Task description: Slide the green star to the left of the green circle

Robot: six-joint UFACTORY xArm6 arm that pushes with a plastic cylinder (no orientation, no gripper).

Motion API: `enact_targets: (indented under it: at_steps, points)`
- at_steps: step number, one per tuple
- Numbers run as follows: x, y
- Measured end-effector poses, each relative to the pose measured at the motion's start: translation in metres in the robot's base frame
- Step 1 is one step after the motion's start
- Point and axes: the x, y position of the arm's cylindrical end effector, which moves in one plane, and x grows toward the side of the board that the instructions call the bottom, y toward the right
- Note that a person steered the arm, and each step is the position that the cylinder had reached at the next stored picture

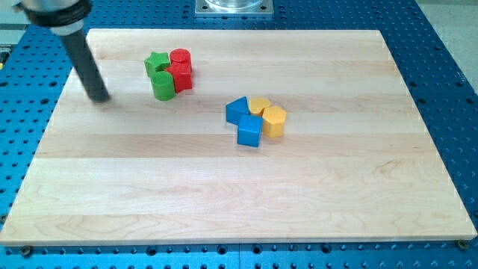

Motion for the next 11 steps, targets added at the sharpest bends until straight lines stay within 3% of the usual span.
enact_targets:
  at_steps: [1,2,3,4,5,6,9,11]
  points:
    - [-0.11,0.007]
    - [-0.121,0.038]
    - [-0.12,0.109]
    - [-0.107,0.098]
    - [-0.032,0.068]
    - [-0.003,0.045]
    - [0.0,0.052]
    - [0.054,0.061]
